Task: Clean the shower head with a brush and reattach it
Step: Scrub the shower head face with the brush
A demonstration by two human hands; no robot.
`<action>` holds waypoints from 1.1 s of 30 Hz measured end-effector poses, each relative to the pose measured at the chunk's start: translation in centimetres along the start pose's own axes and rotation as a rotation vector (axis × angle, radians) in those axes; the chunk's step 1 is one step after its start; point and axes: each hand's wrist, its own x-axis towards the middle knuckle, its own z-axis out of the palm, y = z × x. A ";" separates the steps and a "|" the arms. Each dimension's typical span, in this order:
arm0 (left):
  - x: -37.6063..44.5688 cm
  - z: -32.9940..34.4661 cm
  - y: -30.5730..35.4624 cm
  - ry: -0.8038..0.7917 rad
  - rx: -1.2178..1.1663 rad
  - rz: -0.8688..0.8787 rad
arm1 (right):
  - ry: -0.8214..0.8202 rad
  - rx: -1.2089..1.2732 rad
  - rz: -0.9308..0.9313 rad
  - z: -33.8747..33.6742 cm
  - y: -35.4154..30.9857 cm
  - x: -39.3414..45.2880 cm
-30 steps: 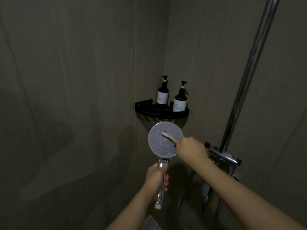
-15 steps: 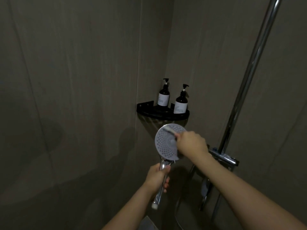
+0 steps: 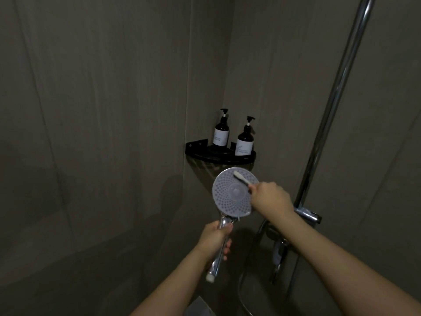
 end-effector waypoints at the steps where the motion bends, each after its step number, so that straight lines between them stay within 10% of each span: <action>1: 0.0 0.1 0.1 -0.003 -0.009 0.000 | -0.018 0.051 0.015 0.2 -0.1 -0.4; 33: -1.7 1.8 0.5 -0.037 -0.172 -0.016 | -0.020 0.080 0.013 -2.3 4.6 -3.6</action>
